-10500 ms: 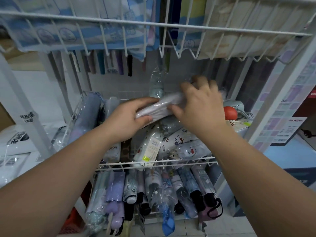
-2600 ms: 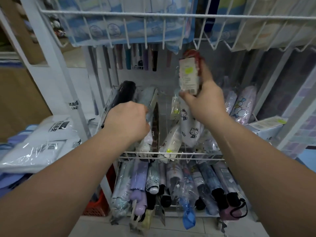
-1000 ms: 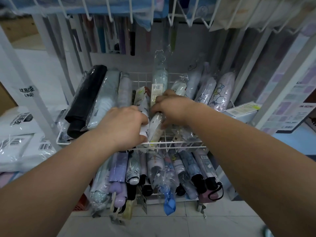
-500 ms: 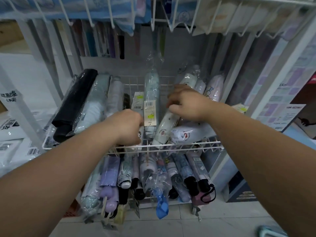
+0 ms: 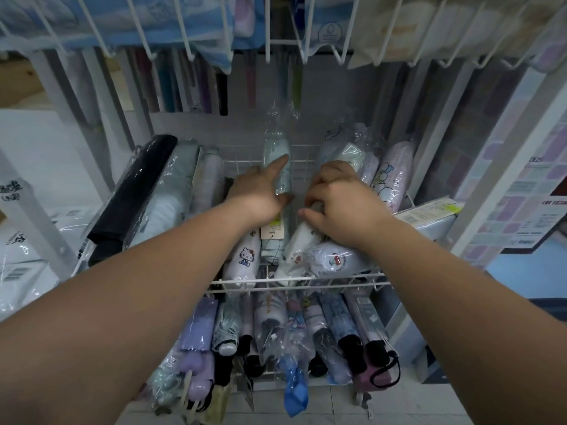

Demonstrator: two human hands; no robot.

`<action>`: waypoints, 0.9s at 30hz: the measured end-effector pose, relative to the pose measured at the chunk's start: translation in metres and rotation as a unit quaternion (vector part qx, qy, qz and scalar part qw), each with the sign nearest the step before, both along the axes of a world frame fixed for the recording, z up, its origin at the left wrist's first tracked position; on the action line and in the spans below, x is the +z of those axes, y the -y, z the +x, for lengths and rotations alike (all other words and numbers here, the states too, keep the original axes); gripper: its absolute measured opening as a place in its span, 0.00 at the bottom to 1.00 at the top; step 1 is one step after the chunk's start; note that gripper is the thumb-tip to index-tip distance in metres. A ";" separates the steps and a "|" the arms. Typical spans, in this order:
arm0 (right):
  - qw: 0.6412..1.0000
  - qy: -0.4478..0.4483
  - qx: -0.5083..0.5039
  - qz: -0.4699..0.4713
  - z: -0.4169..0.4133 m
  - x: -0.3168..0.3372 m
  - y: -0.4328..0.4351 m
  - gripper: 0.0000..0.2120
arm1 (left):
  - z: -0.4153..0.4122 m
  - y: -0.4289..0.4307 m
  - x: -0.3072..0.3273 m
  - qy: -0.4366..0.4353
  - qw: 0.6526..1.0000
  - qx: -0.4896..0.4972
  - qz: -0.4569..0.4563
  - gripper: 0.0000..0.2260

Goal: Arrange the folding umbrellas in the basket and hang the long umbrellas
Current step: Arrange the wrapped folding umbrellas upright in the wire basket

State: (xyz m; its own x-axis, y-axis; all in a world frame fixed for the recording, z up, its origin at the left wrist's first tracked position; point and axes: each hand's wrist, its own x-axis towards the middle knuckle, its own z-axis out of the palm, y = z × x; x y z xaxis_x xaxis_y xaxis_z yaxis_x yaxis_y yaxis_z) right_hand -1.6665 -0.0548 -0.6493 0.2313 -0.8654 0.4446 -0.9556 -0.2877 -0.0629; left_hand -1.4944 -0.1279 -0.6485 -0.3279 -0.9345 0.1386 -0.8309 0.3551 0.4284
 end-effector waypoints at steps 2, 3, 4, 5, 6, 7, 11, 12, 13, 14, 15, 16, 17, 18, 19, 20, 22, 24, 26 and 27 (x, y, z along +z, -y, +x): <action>1.000 0.015 -0.005 -0.013 0.001 -0.002 0.002 0.16 | -0.004 0.003 -0.002 0.003 1.000 -0.002 0.003 0.35; 0.999 0.021 -0.010 -0.022 0.001 -0.003 0.003 0.18 | -0.004 0.004 -0.003 0.003 1.000 -0.003 0.004 0.35; 0.999 0.024 -0.012 -0.032 0.001 -0.004 0.003 0.20 | -0.005 0.005 -0.003 0.001 1.000 -0.005 0.003 0.35; 0.999 0.026 -0.012 -0.041 0.001 -0.004 0.004 0.22 | -0.004 0.005 -0.004 0.001 1.000 -0.007 0.003 0.35; 0.998 0.027 -0.011 -0.049 0.000 -0.005 0.005 0.22 | -0.003 0.004 -0.005 0.004 1.000 -0.010 0.003 0.35; 0.998 0.028 -0.009 -0.057 0.000 -0.005 0.005 0.21 | -0.001 0.003 -0.006 0.010 1.000 -0.013 0.001 0.35; 0.996 0.032 -0.007 -0.078 0.000 -0.007 0.005 0.15 | 0.007 -0.004 -0.014 0.032 0.999 -0.033 -0.014 0.34; 0.996 0.034 -0.007 -0.082 0.000 -0.007 0.004 0.15 | 0.009 -0.006 -0.016 0.034 0.999 -0.039 -0.018 0.33; 0.995 0.036 -0.008 -0.088 0.000 -0.006 0.003 0.14 | 0.010 -0.008 -0.017 0.034 0.998 -0.043 -0.021 0.33; 0.995 0.037 -0.010 -0.095 0.000 -0.006 0.003 0.14 | 0.010 -0.011 -0.018 0.033 0.998 -0.046 -0.024 0.32; 0.994 0.038 -0.015 -0.099 0.000 -0.006 0.002 0.13 | 0.011 -0.013 -0.019 0.033 0.998 -0.048 -0.025 0.30; 0.994 0.038 -0.020 -0.102 0.001 -0.006 0.001 0.13 | 0.012 -0.015 -0.020 0.035 0.998 -0.050 -0.029 0.27; 0.994 0.038 -0.024 -0.103 0.001 -0.007 0.000 0.13 | 0.013 -0.017 -0.022 0.037 0.997 -0.054 -0.035 0.24; 0.994 0.039 -0.027 -0.103 0.001 -0.007 -0.001 0.13 | 0.015 -0.018 -0.023 0.036 0.997 -0.062 -0.039 0.20; 0.993 0.042 -0.028 -0.103 0.001 -0.007 -0.001 0.12 | 0.017 -0.019 -0.025 0.029 0.996 -0.074 -0.038 0.16; 0.993 0.046 -0.028 -0.103 0.001 -0.007 -0.001 0.12 | 0.019 -0.020 -0.025 0.020 0.996 -0.086 -0.030 0.14; 0.993 0.052 -0.026 -0.105 0.000 -0.007 -0.001 0.12 | 0.024 -0.022 -0.026 0.004 0.995 -0.098 -0.007 0.13; 0.992 0.058 -0.022 -0.107 0.000 -0.007 -0.002 0.11 | 0.028 -0.020 -0.024 -0.019 0.996 -0.089 -0.001 0.13; 0.991 0.067 -0.018 -0.113 0.000 -0.007 -0.002 0.11 | 0.028 -0.015 -0.020 -0.050 0.997 -0.058 -0.017 0.11; 0.991 0.069 -0.015 -0.115 0.000 -0.008 -0.002 0.11 | 0.025 -0.012 -0.018 -0.070 0.996 -0.035 -0.030 0.11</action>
